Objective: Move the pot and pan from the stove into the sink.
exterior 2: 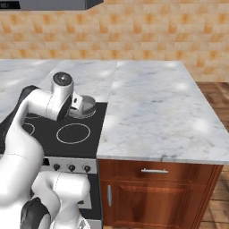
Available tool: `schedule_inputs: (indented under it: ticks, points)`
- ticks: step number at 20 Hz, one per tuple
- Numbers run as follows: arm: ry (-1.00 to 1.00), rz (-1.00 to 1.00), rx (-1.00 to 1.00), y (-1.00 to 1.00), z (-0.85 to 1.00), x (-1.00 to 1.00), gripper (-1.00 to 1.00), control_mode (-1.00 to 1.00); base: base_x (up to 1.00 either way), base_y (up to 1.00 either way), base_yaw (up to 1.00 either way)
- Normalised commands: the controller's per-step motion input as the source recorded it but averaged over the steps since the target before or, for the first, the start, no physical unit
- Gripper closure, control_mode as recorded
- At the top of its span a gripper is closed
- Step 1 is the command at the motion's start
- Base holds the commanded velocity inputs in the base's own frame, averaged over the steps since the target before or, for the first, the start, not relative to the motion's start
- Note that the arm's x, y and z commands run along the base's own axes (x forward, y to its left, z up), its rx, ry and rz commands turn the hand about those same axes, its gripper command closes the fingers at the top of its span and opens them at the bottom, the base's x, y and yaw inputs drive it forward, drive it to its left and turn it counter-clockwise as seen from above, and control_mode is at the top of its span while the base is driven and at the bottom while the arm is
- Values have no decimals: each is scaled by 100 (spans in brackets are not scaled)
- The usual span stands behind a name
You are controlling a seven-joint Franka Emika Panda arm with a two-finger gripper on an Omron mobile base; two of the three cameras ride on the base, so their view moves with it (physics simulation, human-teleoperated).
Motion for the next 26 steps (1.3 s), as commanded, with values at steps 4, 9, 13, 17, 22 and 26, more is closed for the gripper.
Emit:
schedule_inputs:
  ticks: [4,9,13,17,22,26]
  points:
    - [1,-15,-6,44,-4,37,-100,-100,0,0,0]
    - [0,-23,-4,36,-6,32,-100,-100,0,0,0]
    - [1,-29,0,14,-5,17,-100,-100,0,0,0]
    - [0,-21,1,1,-1,1,-100,-100,0,0,0]
    - [0,0,0,0,0,0,-100,-100,0,0,0]
    - [2,0,5,0,-13,13,-100,-100,0,0,0]
